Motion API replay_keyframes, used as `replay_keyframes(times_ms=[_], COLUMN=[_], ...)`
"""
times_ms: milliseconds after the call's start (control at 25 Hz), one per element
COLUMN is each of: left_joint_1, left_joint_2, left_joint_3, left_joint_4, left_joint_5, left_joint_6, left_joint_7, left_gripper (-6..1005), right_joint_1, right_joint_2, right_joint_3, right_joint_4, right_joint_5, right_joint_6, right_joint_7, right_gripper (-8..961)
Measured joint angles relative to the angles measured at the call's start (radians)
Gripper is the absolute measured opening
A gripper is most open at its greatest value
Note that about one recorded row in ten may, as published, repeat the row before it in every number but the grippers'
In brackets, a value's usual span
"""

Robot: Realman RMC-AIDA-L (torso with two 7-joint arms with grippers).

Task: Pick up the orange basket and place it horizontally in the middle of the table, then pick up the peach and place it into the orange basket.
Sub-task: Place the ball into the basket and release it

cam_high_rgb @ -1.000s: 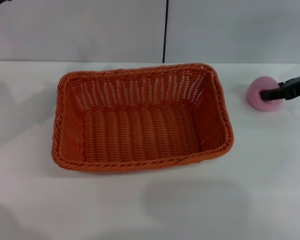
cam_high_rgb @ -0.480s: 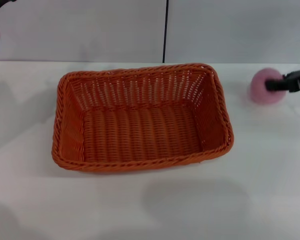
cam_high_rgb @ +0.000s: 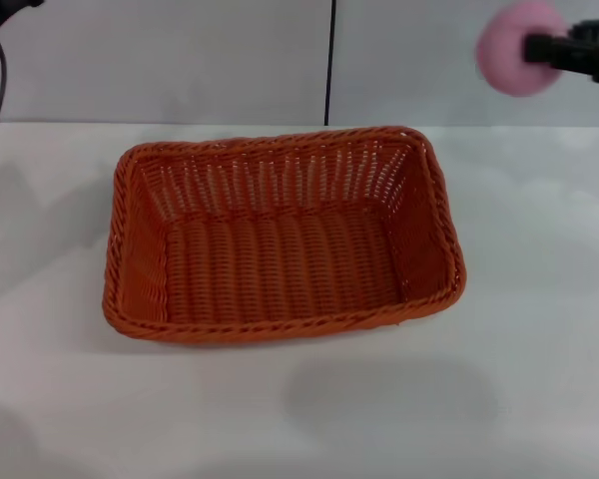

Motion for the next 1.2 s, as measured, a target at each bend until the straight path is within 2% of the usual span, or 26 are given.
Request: replay_keyframes(times_ms=[40, 80, 160, 280, 480, 880, 1080, 1200], left_joint_1=[0.0, 0.0, 0.0, 0.0, 0.006, 0.002, -0.001, -0.001], left_joint_2=[0.0, -0.001, -0.001, -0.001, -0.002, 0.0, 0.0, 0.0], left_joint_3=[0.0, 0.007, 0.011, 0.011, 0.01, 0.01, 0.01, 0.01], left_joint_4=[0.0, 0.0, 0.0, 0.0, 0.0, 0.0, 0.0, 0.0], left_joint_5=[0.0, -0.001, -0.002, -0.002, -0.002, 0.001, 0.003, 0.003], left_joint_6=[0.0, -0.001, -0.002, -0.002, 0.001, -0.002, -0.003, -0.004], left_joint_7=[0.0, 0.001, 0.002, 0.001, -0.001, 0.005, 0.005, 0.008], left_gripper=[597, 597, 597, 597, 596, 596, 596, 597], right_joint_1=[0.0, 0.024, 0.039, 0.098, 0.132, 0.114, 0.083, 0.034], right_joint_2=[0.0, 0.007, 0.009, 0.01, 0.009, 0.005, 0.006, 0.017], right_joint_3=[0.0, -0.056, -0.09, -0.179, -0.202, -0.189, -0.185, -0.157], right_joint_4=[0.0, 0.015, 0.029, 0.123, 0.187, 0.184, 0.159, 0.125], right_joint_5=[0.0, 0.018, 0.02, 0.013, 0.007, 0.011, 0.022, 0.055], right_joint_6=[0.0, -0.013, -0.016, -0.005, 0.003, -0.006, -0.008, -0.005], right_joint_7=[0.0, -0.012, -0.021, -0.042, -0.064, -0.074, -0.075, -0.097], right_gripper=[240, 232, 224, 212, 193, 629, 670, 678])
